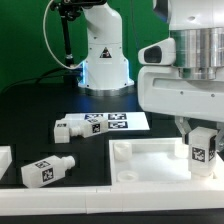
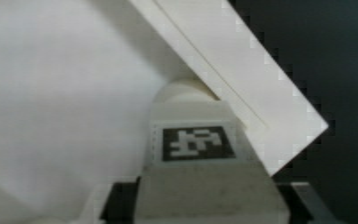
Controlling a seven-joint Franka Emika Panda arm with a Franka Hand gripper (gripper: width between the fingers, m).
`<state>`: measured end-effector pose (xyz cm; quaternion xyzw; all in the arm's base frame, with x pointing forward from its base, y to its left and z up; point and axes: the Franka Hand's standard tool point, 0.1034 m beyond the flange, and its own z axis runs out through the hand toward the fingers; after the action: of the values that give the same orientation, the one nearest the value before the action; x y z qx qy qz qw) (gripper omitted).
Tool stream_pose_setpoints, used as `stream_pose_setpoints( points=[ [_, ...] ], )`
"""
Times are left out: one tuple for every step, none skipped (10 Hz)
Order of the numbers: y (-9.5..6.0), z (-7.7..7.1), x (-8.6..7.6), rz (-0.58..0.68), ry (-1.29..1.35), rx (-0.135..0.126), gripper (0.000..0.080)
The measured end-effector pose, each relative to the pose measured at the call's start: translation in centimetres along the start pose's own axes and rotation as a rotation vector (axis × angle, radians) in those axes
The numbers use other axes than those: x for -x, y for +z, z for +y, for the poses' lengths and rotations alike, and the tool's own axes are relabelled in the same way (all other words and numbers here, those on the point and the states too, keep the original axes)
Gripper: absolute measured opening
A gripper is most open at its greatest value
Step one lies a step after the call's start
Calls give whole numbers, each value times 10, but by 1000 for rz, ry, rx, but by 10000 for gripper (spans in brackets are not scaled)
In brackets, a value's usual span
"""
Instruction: Assemble one leg
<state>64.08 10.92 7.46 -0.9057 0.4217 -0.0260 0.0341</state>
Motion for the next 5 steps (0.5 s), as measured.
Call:
stream_pose_setpoints(
  points=[
    [0, 1, 0, -11, 146, 17, 284],
    [1, 0, -2, -19, 348, 8, 284],
    [1, -1, 0, -19, 574, 9, 284],
    [1, -6, 4, -12, 774, 2, 284],
    [2, -7, 6, -4, 872, -9, 285]
  ],
)
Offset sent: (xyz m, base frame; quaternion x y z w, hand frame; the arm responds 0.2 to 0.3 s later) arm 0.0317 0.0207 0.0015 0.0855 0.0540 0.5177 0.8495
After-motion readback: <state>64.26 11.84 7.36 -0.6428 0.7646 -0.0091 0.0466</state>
